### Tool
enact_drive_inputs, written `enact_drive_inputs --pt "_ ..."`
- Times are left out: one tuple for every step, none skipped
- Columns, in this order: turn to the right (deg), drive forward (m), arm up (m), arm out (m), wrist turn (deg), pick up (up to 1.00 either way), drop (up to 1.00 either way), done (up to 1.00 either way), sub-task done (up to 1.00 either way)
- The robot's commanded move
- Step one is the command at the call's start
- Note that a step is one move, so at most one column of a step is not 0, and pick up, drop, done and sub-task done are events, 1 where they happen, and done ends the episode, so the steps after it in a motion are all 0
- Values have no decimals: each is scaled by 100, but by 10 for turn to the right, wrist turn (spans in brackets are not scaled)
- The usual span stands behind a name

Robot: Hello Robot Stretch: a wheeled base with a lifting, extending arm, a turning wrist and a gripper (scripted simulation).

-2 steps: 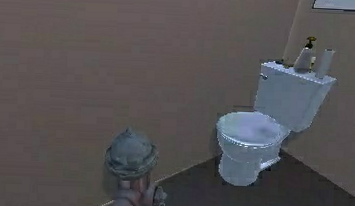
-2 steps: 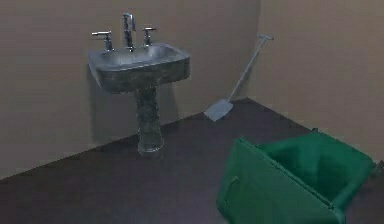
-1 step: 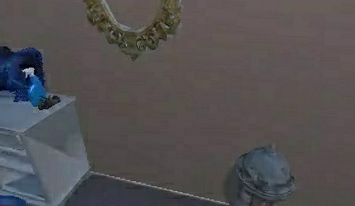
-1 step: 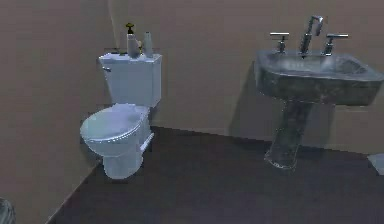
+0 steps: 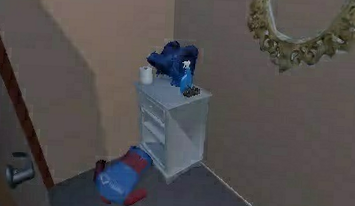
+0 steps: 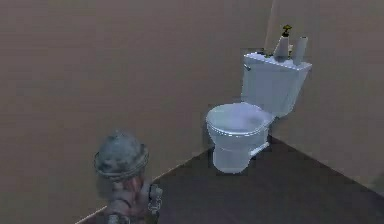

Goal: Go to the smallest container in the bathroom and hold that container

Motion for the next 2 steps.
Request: enact_drive_inputs --pt "0 65 0 0 0 0 0 0 0" --pt "-450 0 0 0 0 0 0 0 0"
